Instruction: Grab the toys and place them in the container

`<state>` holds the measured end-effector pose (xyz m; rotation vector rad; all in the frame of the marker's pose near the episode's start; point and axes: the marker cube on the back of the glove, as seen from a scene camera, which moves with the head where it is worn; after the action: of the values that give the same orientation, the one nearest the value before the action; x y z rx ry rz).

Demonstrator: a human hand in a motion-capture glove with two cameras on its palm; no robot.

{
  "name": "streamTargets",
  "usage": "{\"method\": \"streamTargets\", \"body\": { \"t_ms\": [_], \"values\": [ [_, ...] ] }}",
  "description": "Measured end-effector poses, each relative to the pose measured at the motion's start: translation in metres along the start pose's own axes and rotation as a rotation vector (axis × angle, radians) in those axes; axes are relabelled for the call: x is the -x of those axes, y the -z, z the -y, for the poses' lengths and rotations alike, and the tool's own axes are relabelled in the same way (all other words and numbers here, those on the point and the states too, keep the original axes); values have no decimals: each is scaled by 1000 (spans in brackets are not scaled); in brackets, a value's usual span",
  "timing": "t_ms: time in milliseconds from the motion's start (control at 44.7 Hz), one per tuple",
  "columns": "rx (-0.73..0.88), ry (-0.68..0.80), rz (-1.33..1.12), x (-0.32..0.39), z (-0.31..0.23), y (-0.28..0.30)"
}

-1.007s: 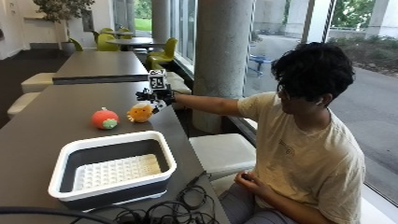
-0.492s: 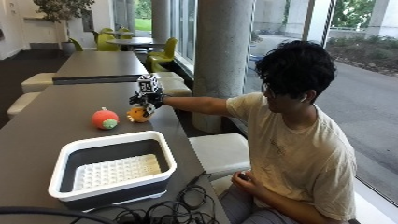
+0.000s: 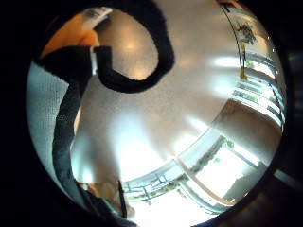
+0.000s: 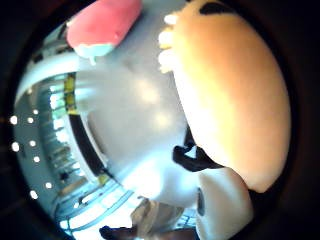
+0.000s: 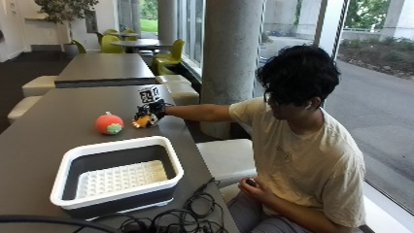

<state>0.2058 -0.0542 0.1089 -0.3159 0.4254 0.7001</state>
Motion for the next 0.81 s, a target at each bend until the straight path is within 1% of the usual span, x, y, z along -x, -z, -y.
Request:
{"method": "streamTargets", "body": {
  "t_ms": [22,45,112,157,201,268,313,380,492,537,604,649,716,805],
  "values": [
    [-17,-45,-16,-4,-1,-1],
    [-25,-46,30,1,-5,0],
    [-28,104,356,44,-25,11],
    [-22,173,494,63,-37,19],
    [-42,230,508,68,-44,26],
    [-121,368,492,67,-54,44],
    [-171,438,526,70,-66,61],
    [-238,472,556,70,-86,89],
    [-352,576,499,66,-114,140],
    [-378,589,511,58,-119,156],
    [-400,574,555,36,-118,173],
    [-411,562,565,34,-125,189],
    [-423,558,605,52,-146,221],
    [-473,646,663,89,-175,267]
  ]
}}
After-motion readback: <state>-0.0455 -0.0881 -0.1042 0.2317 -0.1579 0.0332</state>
